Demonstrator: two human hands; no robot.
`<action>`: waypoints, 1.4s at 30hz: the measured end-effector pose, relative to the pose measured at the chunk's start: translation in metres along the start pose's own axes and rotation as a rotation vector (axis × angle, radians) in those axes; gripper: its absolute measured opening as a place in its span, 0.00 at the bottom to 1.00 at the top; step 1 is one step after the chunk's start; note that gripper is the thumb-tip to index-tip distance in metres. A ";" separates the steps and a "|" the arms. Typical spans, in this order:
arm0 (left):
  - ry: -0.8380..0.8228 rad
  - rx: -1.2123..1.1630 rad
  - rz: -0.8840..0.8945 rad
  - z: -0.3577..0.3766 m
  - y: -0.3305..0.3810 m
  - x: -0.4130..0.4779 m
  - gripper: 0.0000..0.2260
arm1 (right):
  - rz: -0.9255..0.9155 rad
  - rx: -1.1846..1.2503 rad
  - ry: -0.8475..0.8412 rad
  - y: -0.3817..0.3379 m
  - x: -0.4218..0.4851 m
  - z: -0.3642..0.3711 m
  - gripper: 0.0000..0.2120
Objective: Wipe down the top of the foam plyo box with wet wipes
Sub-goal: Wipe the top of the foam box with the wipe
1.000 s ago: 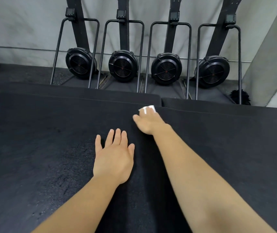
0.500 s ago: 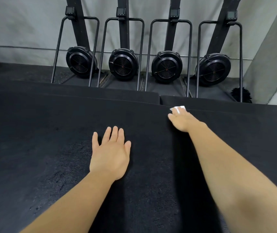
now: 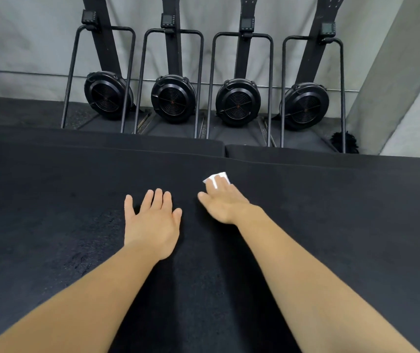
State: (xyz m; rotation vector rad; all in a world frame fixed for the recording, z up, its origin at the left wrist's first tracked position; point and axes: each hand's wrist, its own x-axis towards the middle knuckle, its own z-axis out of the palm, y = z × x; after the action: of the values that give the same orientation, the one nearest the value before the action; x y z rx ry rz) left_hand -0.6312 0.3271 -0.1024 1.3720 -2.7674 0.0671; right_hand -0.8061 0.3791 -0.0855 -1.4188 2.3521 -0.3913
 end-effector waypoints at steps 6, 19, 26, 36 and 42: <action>0.048 0.193 0.070 -0.010 0.008 0.001 0.29 | -0.072 0.000 -0.089 0.011 -0.002 -0.015 0.25; -0.101 0.140 0.078 -0.019 0.015 0.017 0.27 | 0.354 -0.037 0.114 0.168 0.022 -0.089 0.26; -0.048 0.032 0.255 -0.018 0.075 0.016 0.27 | 0.403 0.027 0.135 0.158 0.023 -0.083 0.28; -0.028 0.039 0.268 -0.005 0.101 -0.001 0.28 | 0.034 0.083 -0.032 0.058 0.014 -0.031 0.28; 0.051 0.086 0.241 0.006 0.105 -0.003 0.33 | 0.120 0.057 0.063 0.112 0.017 -0.058 0.25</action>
State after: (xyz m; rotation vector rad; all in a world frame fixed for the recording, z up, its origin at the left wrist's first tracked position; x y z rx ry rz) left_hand -0.7127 0.3925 -0.1103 1.0285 -2.9028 0.2301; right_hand -0.9277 0.4178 -0.0833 -1.2492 2.4413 -0.4720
